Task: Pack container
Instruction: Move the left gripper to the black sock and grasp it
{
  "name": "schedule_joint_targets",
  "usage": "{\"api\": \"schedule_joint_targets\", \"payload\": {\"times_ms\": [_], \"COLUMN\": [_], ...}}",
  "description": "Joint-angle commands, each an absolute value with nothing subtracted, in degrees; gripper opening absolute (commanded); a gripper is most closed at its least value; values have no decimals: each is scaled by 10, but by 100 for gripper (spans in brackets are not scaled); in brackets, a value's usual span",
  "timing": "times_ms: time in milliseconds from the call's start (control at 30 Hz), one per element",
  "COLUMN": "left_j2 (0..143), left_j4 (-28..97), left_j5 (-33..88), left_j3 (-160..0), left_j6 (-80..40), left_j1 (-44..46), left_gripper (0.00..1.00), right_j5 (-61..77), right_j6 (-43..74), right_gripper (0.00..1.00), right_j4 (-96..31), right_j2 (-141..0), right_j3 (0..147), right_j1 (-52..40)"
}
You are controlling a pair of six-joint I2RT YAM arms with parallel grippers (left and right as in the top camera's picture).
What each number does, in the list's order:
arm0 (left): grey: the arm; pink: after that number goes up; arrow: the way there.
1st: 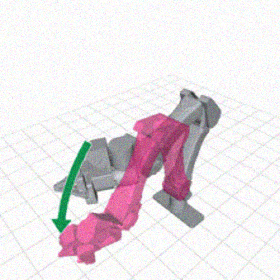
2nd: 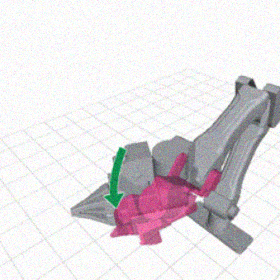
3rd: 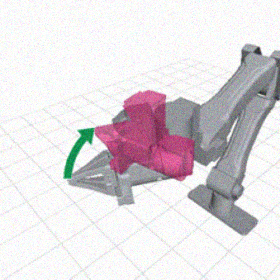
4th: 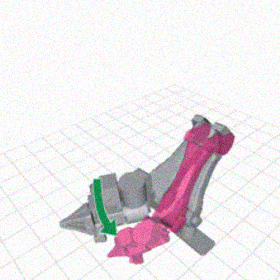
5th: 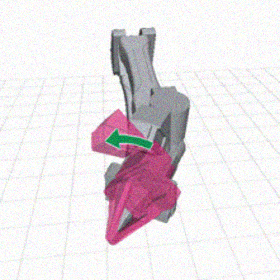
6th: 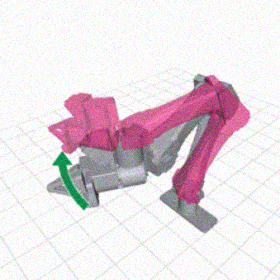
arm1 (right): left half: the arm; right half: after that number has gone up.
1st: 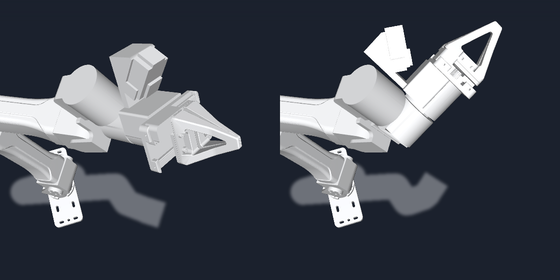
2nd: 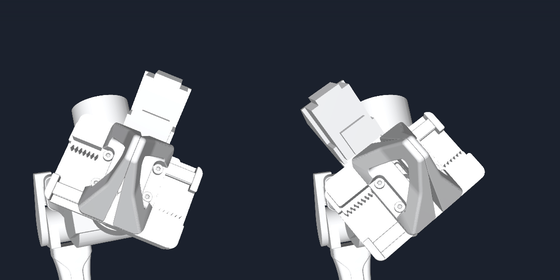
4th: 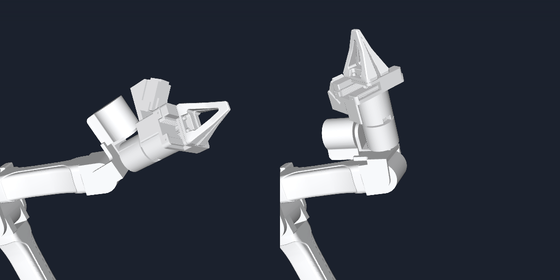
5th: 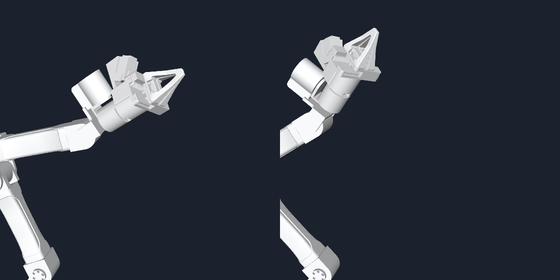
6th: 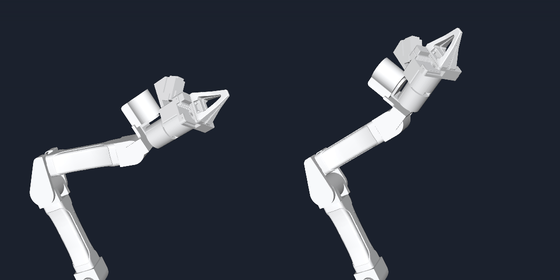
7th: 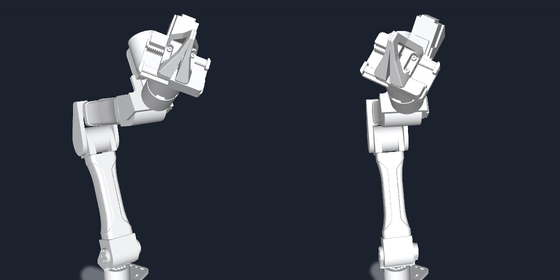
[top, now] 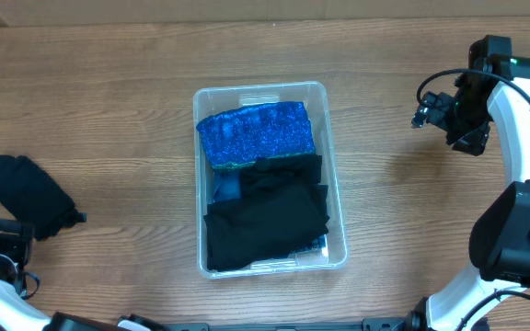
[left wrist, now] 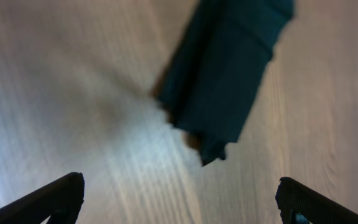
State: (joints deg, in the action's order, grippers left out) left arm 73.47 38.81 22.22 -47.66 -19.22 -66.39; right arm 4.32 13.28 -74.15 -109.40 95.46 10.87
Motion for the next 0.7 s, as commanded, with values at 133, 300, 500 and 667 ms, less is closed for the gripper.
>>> {"api": "schedule_joint_targets", "payload": {"times_ms": [133,300,500,667], "left_j2": [827,888,916,954], "left_j4": [332,301,255,230], "left_j5": [291,280,265,261], "left_j3": [-465,-465,-465,-465], "left_j6": [-120,-122,-123,-123], "left_j1": [-664,-664,-664,-664], "left_gripper": [100,100,100,100], "right_j5": [46,46,46,45], "right_j6": [136,135,135,135], "right_gripper": [96,96,97,97], "right_j4": [-739,-740,-740,-741], "right_j2": [-1076,-1076,-1076,-1076], "right_j3": [968,968,968,968], "right_j1": [109,109,109,109]}}
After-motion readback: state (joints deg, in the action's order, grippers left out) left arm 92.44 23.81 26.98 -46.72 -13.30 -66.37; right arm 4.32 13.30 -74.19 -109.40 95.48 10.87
